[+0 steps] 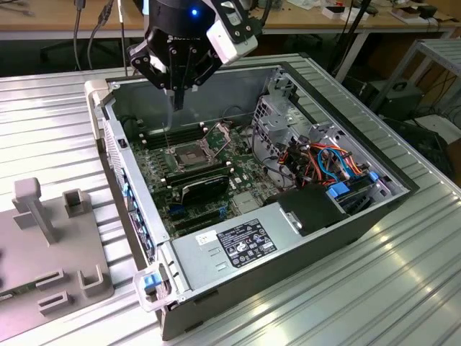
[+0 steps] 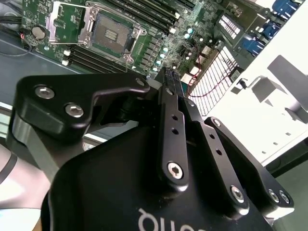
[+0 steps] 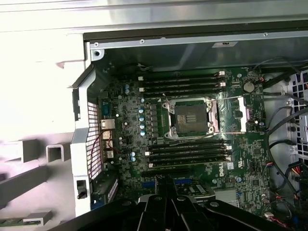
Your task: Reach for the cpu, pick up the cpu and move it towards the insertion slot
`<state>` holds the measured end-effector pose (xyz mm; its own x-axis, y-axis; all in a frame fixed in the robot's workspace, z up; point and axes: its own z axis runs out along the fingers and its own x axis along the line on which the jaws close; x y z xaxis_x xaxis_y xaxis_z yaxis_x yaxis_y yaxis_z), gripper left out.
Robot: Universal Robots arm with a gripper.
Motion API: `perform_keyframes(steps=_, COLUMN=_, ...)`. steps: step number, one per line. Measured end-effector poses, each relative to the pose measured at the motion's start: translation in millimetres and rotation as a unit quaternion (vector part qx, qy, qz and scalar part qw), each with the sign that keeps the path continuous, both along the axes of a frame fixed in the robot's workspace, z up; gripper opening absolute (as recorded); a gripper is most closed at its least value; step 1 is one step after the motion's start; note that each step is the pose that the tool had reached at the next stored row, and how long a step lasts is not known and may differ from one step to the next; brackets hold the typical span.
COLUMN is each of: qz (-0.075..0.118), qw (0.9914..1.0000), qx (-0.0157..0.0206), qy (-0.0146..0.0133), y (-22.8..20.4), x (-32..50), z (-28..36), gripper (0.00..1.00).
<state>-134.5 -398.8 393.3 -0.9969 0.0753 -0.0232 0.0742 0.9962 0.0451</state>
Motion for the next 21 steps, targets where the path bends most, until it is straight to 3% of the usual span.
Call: perform_keyframes(steps=21, qz=0.0, qw=1.0, qx=0.001, qy=0.0, y=0.0, x=-11.8, z=0.0, gripper=0.11)
